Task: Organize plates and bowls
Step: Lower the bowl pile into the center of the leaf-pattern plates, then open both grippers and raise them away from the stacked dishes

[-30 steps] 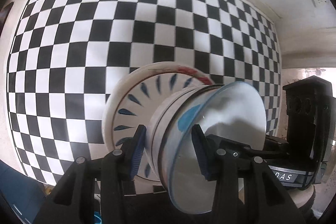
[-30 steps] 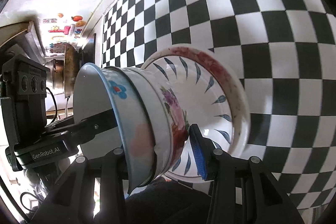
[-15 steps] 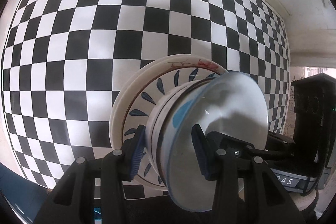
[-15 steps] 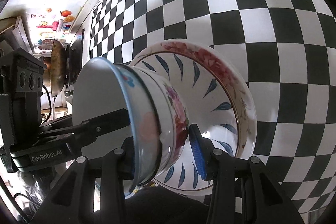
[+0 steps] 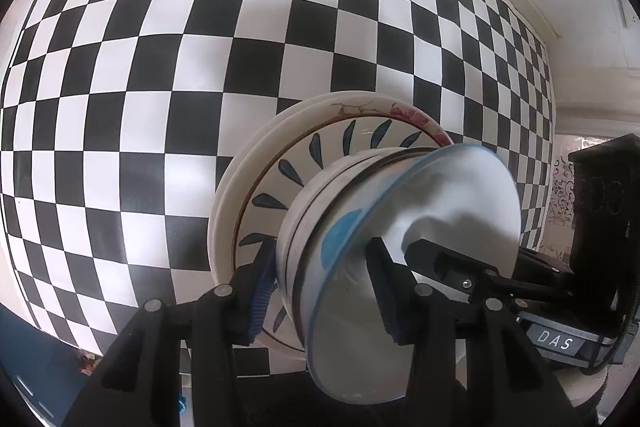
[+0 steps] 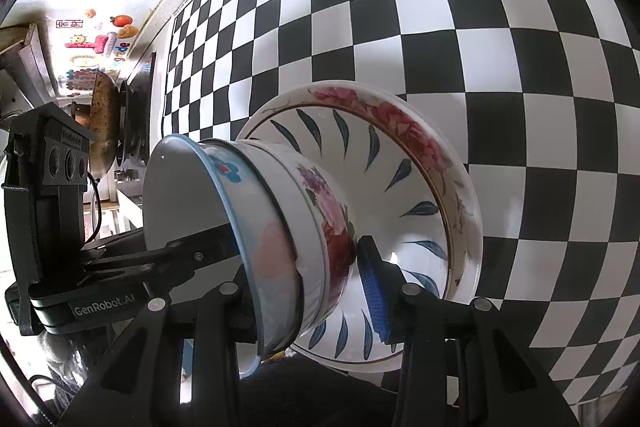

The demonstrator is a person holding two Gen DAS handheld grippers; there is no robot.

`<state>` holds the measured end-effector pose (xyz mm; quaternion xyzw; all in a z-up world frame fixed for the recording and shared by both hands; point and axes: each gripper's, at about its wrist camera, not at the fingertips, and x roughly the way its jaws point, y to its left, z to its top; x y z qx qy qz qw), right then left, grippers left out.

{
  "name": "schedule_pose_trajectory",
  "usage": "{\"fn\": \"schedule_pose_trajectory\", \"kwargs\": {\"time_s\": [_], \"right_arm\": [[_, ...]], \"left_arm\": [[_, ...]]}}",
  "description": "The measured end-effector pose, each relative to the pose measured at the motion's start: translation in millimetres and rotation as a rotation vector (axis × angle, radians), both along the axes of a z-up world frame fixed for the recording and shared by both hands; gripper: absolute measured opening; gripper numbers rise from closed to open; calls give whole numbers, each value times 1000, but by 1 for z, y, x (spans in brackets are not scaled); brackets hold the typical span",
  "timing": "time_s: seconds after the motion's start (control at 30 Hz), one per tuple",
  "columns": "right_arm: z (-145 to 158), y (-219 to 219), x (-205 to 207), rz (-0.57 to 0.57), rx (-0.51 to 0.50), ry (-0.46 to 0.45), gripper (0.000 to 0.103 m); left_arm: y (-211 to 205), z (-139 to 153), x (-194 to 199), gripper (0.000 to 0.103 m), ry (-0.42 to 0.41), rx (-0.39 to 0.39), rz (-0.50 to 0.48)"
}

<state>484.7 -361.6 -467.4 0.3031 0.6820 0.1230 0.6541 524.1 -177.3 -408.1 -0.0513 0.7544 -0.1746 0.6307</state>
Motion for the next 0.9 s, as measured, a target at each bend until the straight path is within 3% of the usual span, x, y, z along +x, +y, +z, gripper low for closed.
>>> {"fn": "schedule_pose_trajectory", "kwargs": {"time_s": [0.4, 0.77, 0.8, 0.87, 0.9], "right_arm": [[12, 5, -4, 5, -57, -19, 41], [67, 16, -22, 19, -322, -148, 42], [76, 17, -26, 21, -355, -167, 45], [89, 20, -33, 10, -424, -198, 60], [99, 22, -37, 4, -470, -221, 74]], "left_arm": [[2, 13, -9, 42, -45, 26, 3], [9, 70, -26, 43, -289, 157, -9], [11, 74, -28, 43, -302, 161, -6], [15, 85, -33, 43, -339, 167, 4], [17, 91, -37, 43, -370, 173, 6]]}}
